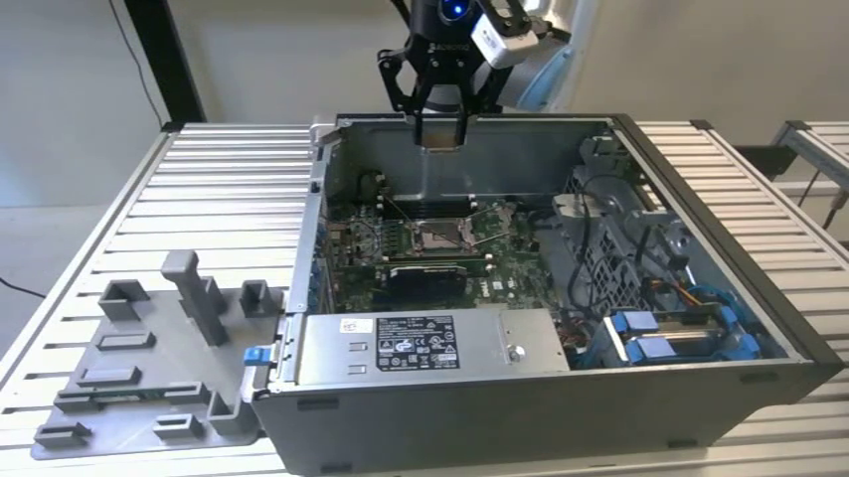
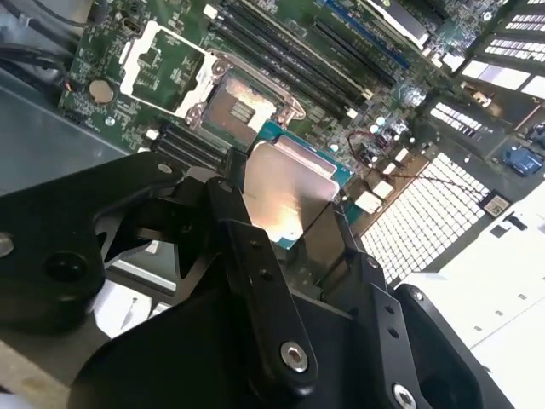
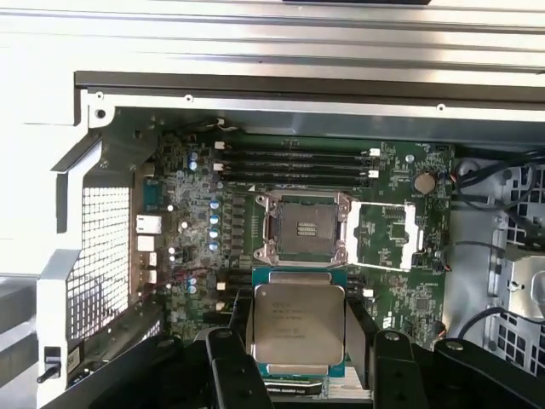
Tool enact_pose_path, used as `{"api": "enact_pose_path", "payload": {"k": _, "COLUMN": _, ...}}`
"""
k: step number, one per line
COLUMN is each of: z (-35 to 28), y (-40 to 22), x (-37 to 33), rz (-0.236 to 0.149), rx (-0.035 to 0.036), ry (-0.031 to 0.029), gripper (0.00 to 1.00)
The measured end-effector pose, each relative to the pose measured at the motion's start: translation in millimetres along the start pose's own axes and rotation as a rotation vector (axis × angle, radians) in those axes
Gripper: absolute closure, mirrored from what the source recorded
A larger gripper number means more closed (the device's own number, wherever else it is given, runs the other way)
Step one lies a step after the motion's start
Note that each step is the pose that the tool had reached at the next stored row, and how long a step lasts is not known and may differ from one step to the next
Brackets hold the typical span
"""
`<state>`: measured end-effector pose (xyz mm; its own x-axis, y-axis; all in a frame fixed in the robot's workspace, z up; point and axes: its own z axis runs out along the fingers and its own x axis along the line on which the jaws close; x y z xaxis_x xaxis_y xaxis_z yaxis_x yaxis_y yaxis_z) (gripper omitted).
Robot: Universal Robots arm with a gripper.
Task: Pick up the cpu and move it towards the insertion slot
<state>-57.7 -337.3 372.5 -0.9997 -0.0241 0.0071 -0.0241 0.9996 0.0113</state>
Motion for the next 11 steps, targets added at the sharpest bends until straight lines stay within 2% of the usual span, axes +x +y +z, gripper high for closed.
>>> {"api": "enact_pose_path", "payload": {"k": 6, "z": 0.2, "y": 1.8, "x": -0.1, "rz": 0.000, "rx": -0.0001, "ry": 0.0000, "gripper": 1.00}}
{"api": "enact_pose_path", "payload": {"k": 11, "z": 1.1, "y": 8.2, "x": -0.5, "rz": 0.002, "rx": 0.0001, "ry": 0.0000, "gripper": 1.00}}
